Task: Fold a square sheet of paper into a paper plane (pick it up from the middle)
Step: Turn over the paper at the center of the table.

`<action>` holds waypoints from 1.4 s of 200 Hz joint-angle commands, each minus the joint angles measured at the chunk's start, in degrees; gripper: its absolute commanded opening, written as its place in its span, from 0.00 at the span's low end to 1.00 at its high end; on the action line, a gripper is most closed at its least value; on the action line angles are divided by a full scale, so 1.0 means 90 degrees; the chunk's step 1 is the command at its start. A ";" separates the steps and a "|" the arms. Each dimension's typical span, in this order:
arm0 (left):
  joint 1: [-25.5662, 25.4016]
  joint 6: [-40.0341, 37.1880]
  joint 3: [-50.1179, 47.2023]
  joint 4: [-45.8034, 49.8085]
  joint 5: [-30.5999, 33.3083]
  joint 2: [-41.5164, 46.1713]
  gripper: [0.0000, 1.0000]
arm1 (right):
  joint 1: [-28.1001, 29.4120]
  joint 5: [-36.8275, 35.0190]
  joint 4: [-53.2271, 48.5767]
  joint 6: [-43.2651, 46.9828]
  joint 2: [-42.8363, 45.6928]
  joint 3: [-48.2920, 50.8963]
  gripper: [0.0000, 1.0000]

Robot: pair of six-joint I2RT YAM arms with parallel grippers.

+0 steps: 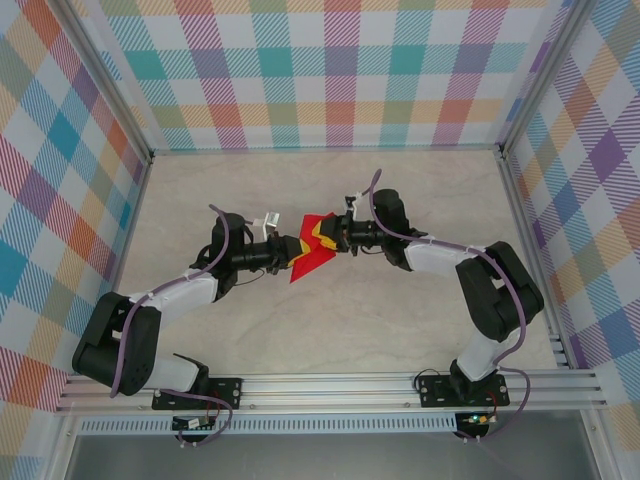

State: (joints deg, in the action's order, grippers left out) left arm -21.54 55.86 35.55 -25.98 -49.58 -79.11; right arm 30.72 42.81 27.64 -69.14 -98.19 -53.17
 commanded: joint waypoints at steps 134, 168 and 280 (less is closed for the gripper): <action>-0.1064 -0.3568 0.3040 0.7744 0.6792 -0.0189 0.07 | -0.0044 -0.3984 -0.5242 0.2841 0.2131 -0.0470 0.94; -0.1599 -0.3419 0.3577 0.8373 0.8558 -0.1066 0.06 | -0.0039 -0.4324 -0.5492 0.2752 0.2111 -0.0451 0.94; -0.2106 -0.3223 0.4209 0.7358 0.6989 -0.3130 0.33 | -0.0044 -0.4768 -0.5781 0.2411 0.2209 -0.0167 0.94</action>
State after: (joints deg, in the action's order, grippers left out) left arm -40.05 26.30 72.71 44.82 23.14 -107.18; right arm 30.68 1.45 -22.52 -46.28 -80.07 -55.42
